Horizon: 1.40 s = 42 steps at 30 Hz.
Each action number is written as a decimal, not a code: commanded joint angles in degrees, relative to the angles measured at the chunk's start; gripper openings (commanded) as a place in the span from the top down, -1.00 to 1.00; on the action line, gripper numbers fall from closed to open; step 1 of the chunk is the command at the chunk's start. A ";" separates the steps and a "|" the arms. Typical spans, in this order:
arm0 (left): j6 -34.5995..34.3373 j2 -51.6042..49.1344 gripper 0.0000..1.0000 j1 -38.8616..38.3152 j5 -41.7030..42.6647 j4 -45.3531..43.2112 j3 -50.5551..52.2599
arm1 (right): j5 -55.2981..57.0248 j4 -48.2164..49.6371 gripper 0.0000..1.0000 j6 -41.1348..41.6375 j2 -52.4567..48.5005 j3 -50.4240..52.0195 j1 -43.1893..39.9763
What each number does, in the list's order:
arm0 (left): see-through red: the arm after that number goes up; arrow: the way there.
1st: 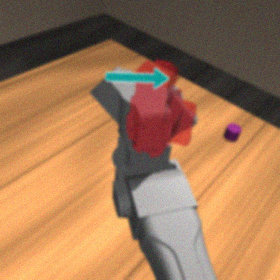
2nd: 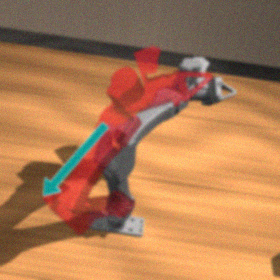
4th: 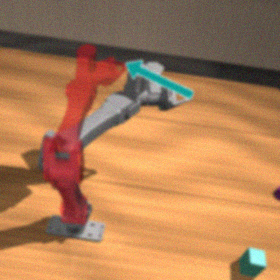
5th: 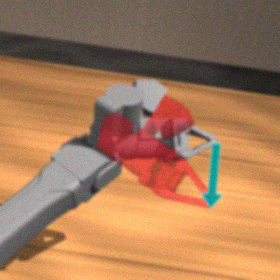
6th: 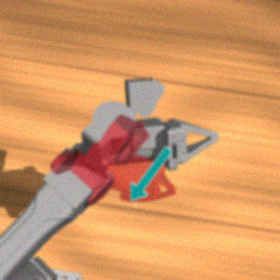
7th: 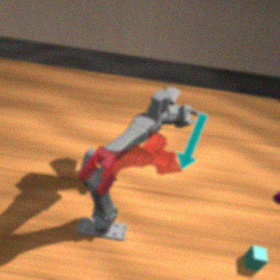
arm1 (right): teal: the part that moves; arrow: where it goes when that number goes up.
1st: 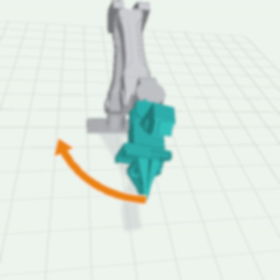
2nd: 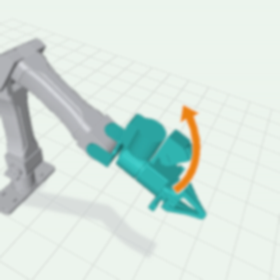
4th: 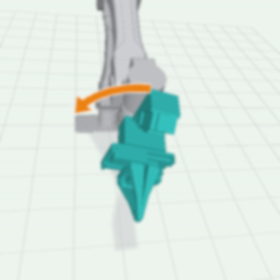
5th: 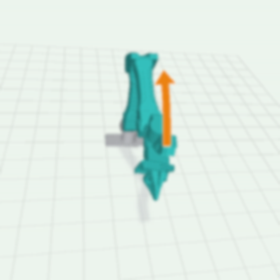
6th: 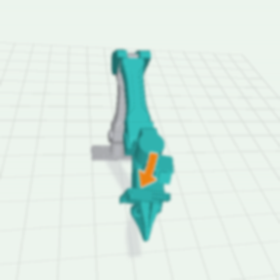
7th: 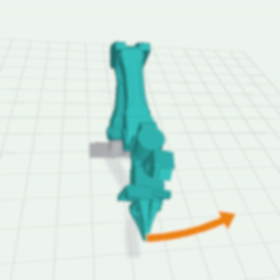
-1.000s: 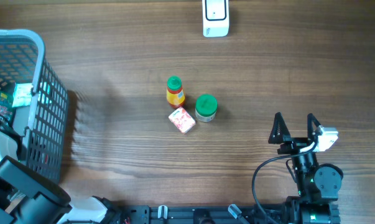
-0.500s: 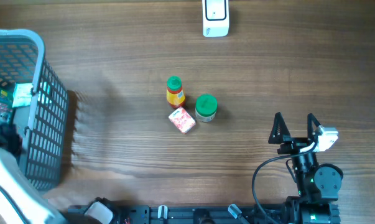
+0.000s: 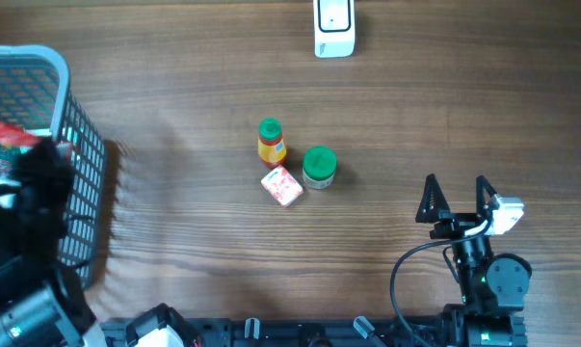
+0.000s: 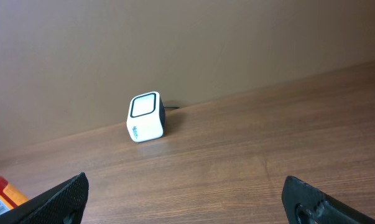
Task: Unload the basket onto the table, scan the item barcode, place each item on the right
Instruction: 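Reach the left gripper into the basket and grasp the red tube, then carry the red tube out and lay it left of the box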
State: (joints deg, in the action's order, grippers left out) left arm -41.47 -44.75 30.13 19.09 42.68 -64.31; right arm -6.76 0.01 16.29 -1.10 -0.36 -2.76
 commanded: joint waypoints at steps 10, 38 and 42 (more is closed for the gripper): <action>-3.08 -24.96 0.92 -48.72 -22.12 10.99 -0.42 | 0.79 0.28 -0.99 0.37 0.31 0.07 0.35; -22.21 -56.48 -0.66 -58.51 -21.66 5.62 -0.44 | 0.79 0.28 -1.00 0.37 -0.20 0.07 0.35; -21.94 -47.41 -0.83 -58.51 -25.73 8.52 -0.44 | 0.79 0.28 -0.99 0.39 -0.20 0.07 0.35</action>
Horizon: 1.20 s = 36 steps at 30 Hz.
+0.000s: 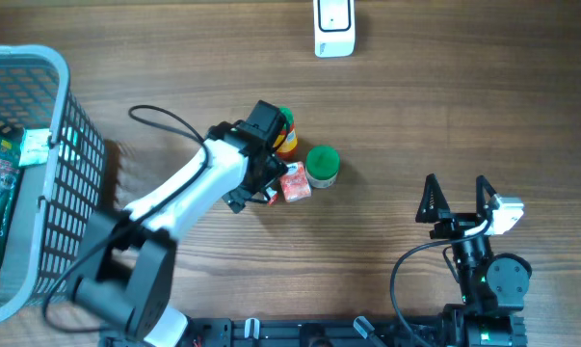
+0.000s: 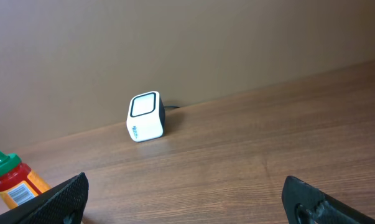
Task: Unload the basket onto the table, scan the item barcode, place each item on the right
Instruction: 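Carry the red tube out and lay it left of the box, then reach the left gripper into the basket and grasp the teal wipes pack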
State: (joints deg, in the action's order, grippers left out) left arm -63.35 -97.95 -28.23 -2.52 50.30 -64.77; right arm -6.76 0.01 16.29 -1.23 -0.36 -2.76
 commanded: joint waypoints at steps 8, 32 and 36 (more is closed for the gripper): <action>4.68 20.74 -0.99 -0.09 -11.54 4.02 -0.24 | 0.79 0.28 -0.99 0.39 -0.07 0.07 0.35; 20.96 22.21 -0.57 66.01 3.80 15.30 -27.41 | 0.79 0.28 -0.99 0.37 -0.07 0.07 0.35; 20.98 8.35 -0.57 74.14 9.55 16.59 -27.36 | 0.76 0.28 -1.00 0.37 -0.07 0.07 0.35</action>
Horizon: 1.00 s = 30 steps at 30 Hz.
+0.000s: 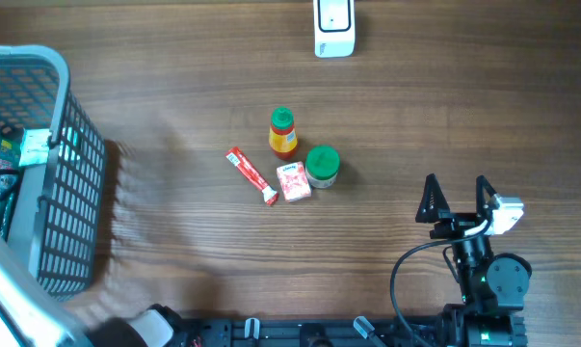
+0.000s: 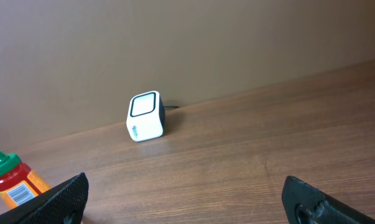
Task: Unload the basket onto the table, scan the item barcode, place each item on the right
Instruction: 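Reach the left gripper into the basket and grasp the teal wipes pack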
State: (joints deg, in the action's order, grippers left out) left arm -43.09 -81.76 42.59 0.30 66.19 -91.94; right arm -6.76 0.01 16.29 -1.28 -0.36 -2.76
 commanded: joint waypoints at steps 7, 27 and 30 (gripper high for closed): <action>0.70 -26.73 -0.39 1.77 7.63 -7.58 -0.20 | 0.79 0.28 -1.00 0.35 -0.02 0.07 0.35; 0.28 -41.40 0.92 -4.20 6.05 -16.35 1.73 | 0.79 0.28 -0.99 0.39 -0.02 0.07 0.35; 0.74 -39.67 0.92 -4.20 4.57 -13.90 1.73 | 0.79 0.28 -0.99 0.37 -0.02 0.07 0.35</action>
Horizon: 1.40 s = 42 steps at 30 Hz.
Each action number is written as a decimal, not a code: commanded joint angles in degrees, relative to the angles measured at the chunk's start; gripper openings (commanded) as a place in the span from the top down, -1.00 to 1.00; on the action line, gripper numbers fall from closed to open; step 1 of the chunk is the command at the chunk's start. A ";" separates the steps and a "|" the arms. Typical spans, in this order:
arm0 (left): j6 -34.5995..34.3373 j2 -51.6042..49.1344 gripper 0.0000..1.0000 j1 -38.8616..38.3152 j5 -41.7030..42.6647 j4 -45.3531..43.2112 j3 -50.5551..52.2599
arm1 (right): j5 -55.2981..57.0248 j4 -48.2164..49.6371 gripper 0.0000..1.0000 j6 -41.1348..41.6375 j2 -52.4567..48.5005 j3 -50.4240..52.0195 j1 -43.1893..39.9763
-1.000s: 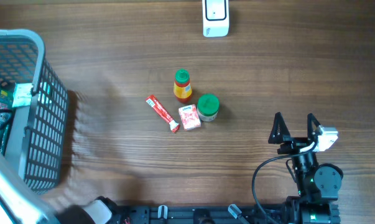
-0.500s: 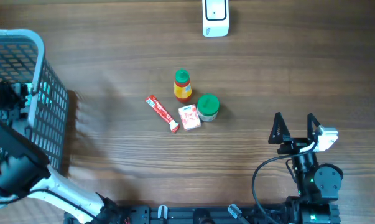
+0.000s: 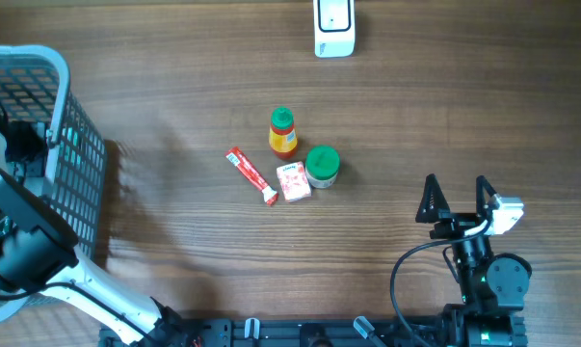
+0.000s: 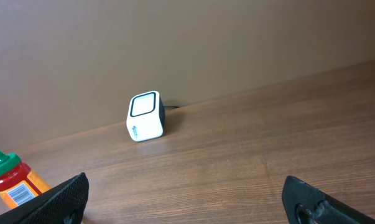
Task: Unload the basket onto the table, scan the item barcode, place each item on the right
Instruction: 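Reach the left gripper into the basket and grasp the teal wipes pack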
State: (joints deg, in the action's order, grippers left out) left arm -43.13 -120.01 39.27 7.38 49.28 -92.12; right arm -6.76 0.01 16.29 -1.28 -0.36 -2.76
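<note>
The white barcode scanner (image 3: 333, 27) stands at the table's far edge and shows in the right wrist view as the scanner (image 4: 145, 117). Mid-table are an orange bottle with a green cap (image 3: 282, 132), a green-lidded jar (image 3: 321, 166), a small red-pink carton (image 3: 292, 181) and a red stick packet (image 3: 250, 175). The bottle (image 4: 10, 183) also shows at the right wrist view's left edge. My right gripper (image 3: 457, 198) rests open and empty at the front right. My left arm (image 3: 20, 241) reaches over the basket; its jaws are hidden.
A grey mesh basket (image 3: 78, 145) fills the left edge of the table, its inside mostly covered by my left arm. A cable loops beside the right arm's base (image 3: 406, 270).
My left arm has shifted over the basket and now covers more of its inside, hiding the green packets seen there. The table items and the right gripper have not moved.
My left arm was over the basket, with the bottle, jar and carton on the table. Then it stretched out to that cluster. After that, a red stick packet lay left of the carton, the bottle and carton sat slightly shifted, and the arm was back at the basket, where it stays.
</note>
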 commanded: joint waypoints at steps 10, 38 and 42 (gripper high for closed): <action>0.74 17.29 0.92 -0.92 -2.49 7.93 1.90 | 0.79 0.28 -1.00 0.39 -0.02 0.07 0.35; -8.90 56.26 -1.00 -12.07 -19.89 12.24 1.90 | 0.79 0.28 -0.99 0.37 -0.02 0.07 0.35; -29.62 45.83 -1.00 -3.56 -19.85 18.18 1.90 | 0.79 0.28 -0.99 0.39 -0.02 0.07 0.35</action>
State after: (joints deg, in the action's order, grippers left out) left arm -56.45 -68.95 30.87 -10.11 64.12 -90.37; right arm -6.76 0.01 16.29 -1.28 -0.36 -2.76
